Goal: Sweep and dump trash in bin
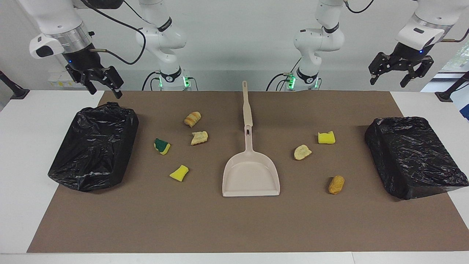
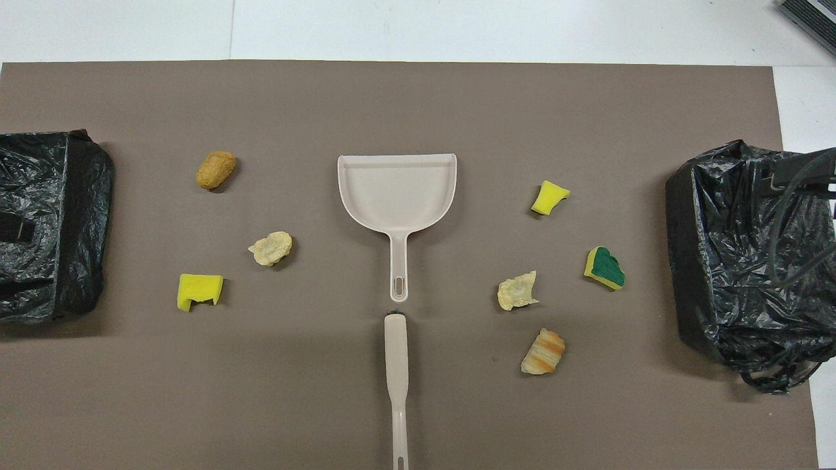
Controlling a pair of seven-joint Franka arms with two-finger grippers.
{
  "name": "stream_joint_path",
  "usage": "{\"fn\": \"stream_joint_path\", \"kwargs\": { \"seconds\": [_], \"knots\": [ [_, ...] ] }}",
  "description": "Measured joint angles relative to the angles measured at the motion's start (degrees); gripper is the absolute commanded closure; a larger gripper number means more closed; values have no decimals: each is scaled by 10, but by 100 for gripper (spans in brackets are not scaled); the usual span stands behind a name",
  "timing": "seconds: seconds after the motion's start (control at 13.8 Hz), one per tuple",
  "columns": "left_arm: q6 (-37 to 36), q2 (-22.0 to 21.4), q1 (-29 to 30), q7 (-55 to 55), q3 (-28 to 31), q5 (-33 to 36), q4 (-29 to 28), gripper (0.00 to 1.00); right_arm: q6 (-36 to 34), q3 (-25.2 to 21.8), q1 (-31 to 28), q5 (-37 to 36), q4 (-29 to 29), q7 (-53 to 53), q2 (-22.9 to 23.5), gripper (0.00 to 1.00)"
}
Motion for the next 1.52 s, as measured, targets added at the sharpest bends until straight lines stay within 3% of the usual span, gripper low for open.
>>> {"fn": "stream_joint_path", "kwargs": {
  "seconds": [0.87, 1.52],
  "knots": [
    [0, 0, 0, 0, 0, 0, 0, 0, -1, 8, 3, -22, -12, -69, -2, 0],
    [0, 0, 0, 0, 0, 0, 0, 0, 49, 11, 66, -22, -70, -70, -1, 0]
  ]
}}
